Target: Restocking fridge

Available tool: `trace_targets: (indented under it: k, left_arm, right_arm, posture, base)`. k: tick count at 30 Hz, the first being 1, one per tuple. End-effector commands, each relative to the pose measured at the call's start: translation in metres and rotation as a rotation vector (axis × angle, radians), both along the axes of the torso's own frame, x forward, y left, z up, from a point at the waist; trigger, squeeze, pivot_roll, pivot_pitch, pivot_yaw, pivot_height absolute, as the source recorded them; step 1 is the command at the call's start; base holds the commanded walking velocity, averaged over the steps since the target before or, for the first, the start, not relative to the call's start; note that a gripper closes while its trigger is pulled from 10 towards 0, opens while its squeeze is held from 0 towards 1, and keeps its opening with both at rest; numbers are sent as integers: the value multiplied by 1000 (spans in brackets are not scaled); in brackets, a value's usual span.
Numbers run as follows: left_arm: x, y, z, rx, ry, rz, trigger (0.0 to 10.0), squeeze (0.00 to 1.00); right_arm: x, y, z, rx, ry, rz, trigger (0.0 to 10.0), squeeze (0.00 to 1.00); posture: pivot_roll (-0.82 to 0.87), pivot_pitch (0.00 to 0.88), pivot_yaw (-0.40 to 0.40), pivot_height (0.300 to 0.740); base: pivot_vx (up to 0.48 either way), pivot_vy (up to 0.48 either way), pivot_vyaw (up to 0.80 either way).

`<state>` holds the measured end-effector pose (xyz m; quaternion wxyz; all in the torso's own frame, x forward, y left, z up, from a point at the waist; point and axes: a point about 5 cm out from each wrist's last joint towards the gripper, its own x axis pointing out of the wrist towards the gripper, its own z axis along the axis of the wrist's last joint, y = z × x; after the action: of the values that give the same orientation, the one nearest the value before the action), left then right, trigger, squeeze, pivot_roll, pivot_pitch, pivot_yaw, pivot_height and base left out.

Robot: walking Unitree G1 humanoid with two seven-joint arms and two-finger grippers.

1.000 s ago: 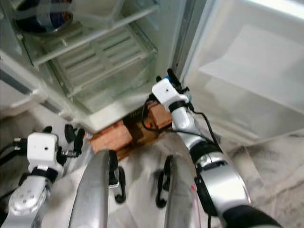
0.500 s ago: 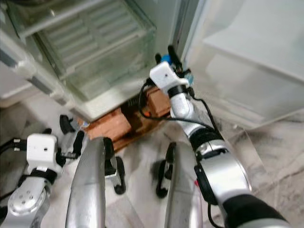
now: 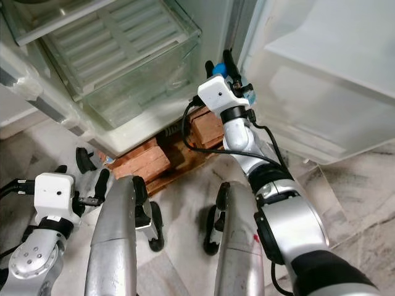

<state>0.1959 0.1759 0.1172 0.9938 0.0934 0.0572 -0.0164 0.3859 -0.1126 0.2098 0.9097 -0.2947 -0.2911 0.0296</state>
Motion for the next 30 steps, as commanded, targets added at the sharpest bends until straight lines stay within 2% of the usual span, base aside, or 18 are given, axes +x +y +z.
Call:
trace_targets:
  k: [1, 9, 17, 21, 28, 30]
  left_arm:
    - [-5, 1, -3, 3, 29, 6, 10000, 0]
    - [-2, -1, -4, -3, 24, -4, 10000, 0]
    - [0, -1, -5, -6, 20, -2, 10000, 0]
    - [2, -3, -5, -9, 18, -7, 10000, 0]
    - [-2, 0, -4, -2, 24, -8, 10000, 0]
    - [-4, 0, -5, 0, 30, -9, 10000, 0]
  right_arm:
    - [2, 1, 46, 63, -161, 31, 10000, 0]
    - [-1, 6, 54, 108, -182, 61, 10000, 0]
    - [-6, 0, 85, 116, -316, 73, 10000, 0]
    - [-8, 0, 84, 94, -328, 67, 10000, 0]
    - [-7, -9, 70, 75, -299, 24, 10000, 0]
    - [-6, -12, 60, 35, -284, -2, 10000, 0]
  posture:
    - [298, 410, 12, 569]
    - [291, 401, 8, 569]
    - [278, 378, 3, 569]
    - [279, 378, 7, 569]
    - [292, 389, 18, 569]
    - [303, 396, 23, 569]
  base:
    - [0, 0, 0]
    - [0, 0, 0]
    - [0, 0, 0]
    - [0, 0, 0]
    - [0, 0, 0]
    - [0, 0, 0]
